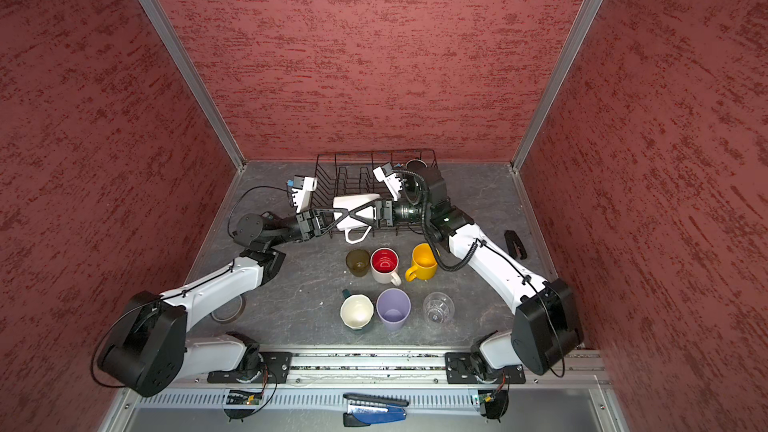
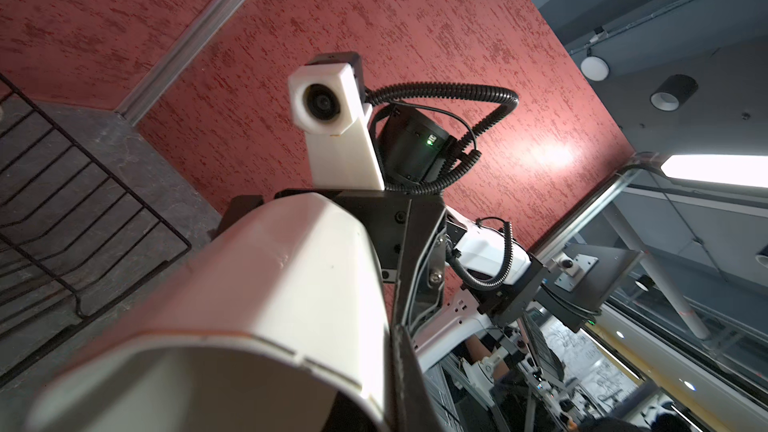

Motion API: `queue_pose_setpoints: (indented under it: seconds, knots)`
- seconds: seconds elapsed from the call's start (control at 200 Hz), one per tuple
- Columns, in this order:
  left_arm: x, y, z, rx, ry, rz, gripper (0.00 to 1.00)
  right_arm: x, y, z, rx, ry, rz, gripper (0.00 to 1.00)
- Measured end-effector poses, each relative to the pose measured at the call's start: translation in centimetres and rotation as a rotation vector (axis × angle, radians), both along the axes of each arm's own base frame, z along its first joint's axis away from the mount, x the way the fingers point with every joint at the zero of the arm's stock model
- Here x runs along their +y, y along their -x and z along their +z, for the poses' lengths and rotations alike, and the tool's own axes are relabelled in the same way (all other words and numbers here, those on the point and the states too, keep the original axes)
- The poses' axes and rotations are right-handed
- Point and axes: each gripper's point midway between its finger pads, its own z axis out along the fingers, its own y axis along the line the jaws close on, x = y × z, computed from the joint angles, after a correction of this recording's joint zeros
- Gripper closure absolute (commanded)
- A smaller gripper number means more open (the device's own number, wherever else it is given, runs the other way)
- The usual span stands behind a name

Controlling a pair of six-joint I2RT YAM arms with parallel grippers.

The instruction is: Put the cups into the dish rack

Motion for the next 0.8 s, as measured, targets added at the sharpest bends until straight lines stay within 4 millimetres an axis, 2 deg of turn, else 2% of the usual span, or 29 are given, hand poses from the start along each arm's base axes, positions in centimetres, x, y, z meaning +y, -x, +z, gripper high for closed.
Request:
queue_pose_setpoints:
  seconds: [0.255,0.381,0.641,0.796]
  knots:
    - [-0.07,0.08,-0.01,0.006,-0.003,-0.011,1.00,0.04,0.24,0.05,-0.009,-0.003,0.016,0.15]
    - [-0.10,0.25,0.00,0.003,-0.005,-0.020,1.00,0.01,0.43,0.12,-0.008,-0.006,0.029,0.30]
    - [-0.24,0.26,-0.03,0.005,-0.013,-0.036,1.00,-0.05,0.50,0.15,-0.007,-0.008,0.035,0.48]
    - [-0.27,0.12,-0.10,0.009,-0.021,-0.038,0.83,-0.09,0.41,0.08,-0.010,-0.004,0.029,0.57]
